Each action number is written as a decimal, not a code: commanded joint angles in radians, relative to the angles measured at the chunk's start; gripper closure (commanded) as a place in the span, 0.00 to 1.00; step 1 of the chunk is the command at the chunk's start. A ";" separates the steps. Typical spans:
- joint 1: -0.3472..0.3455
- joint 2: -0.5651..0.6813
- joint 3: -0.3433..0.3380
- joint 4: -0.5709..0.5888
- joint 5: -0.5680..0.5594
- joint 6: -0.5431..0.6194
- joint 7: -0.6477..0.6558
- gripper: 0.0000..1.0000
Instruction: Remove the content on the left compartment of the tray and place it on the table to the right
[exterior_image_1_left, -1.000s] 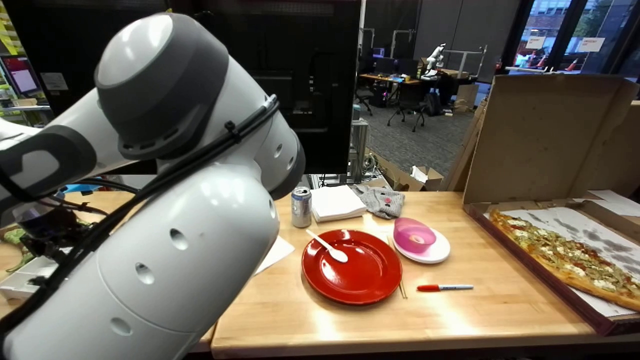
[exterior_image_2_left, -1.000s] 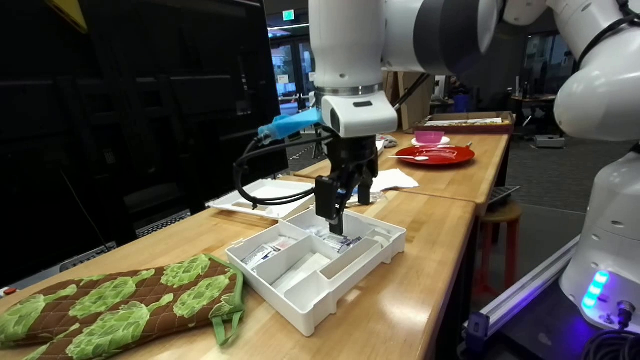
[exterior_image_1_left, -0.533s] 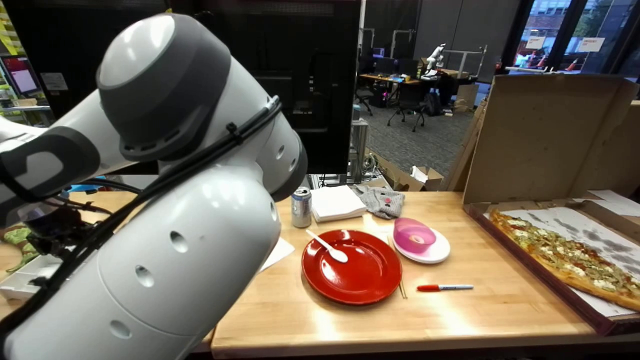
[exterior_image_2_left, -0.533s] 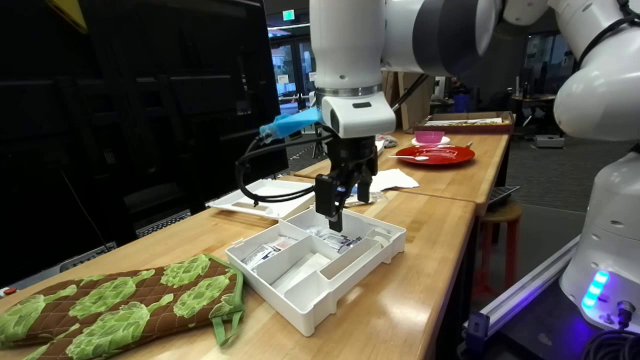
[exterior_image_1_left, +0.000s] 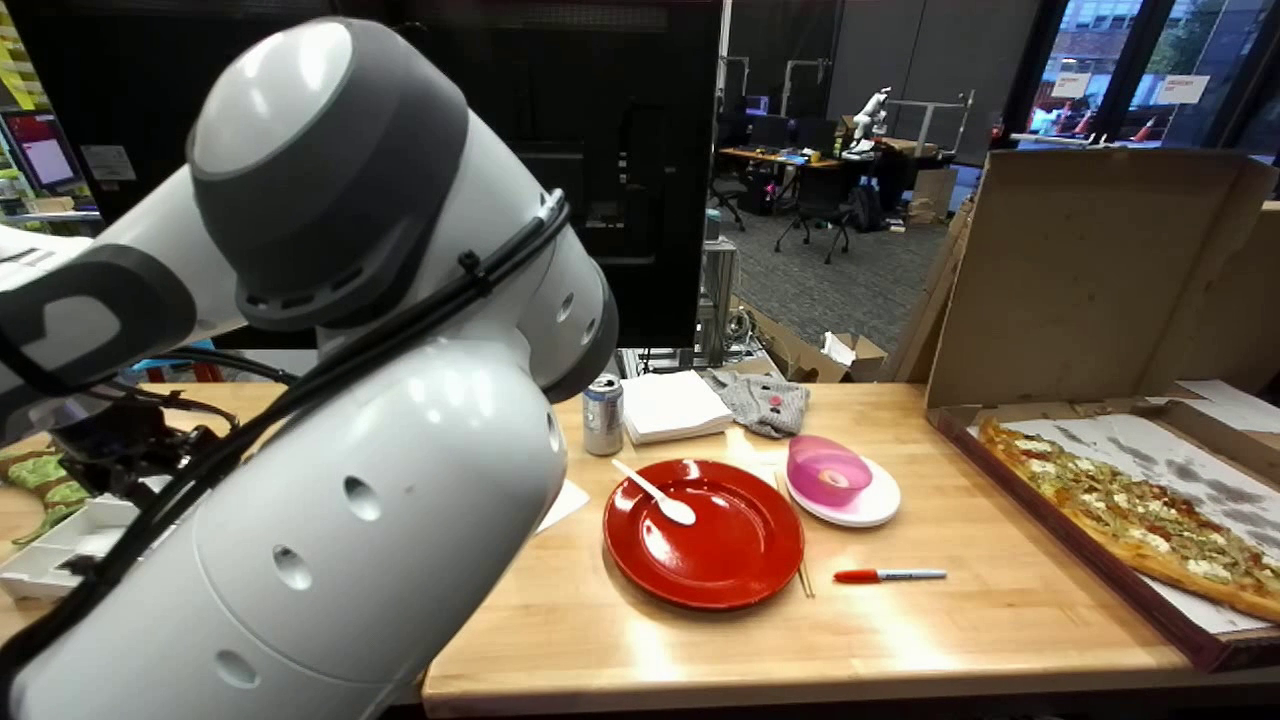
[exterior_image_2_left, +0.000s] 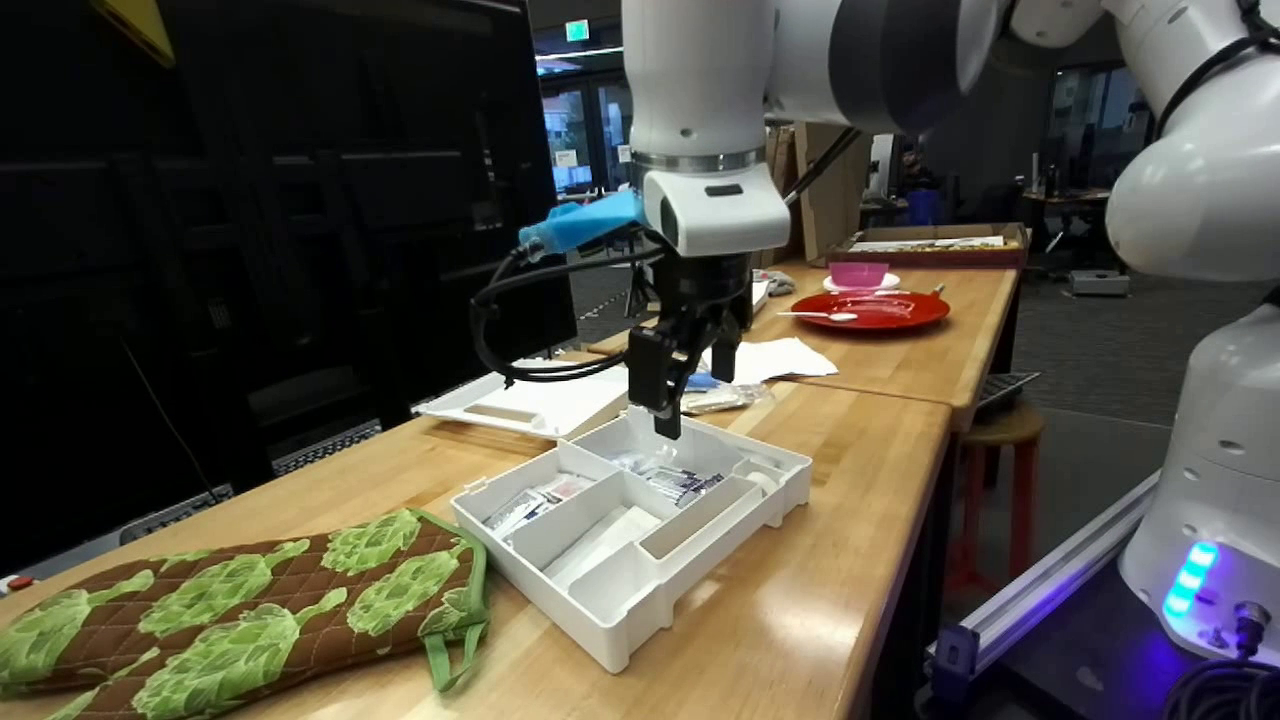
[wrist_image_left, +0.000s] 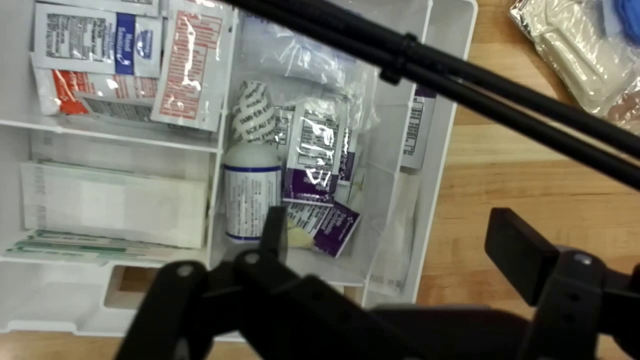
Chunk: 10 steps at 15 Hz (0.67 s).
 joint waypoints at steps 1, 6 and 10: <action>0.017 0.024 0.004 0.005 -0.015 -0.038 0.015 0.00; 0.028 0.026 0.019 0.011 -0.017 -0.067 0.029 0.00; 0.027 0.026 0.019 0.012 -0.017 -0.068 0.029 0.00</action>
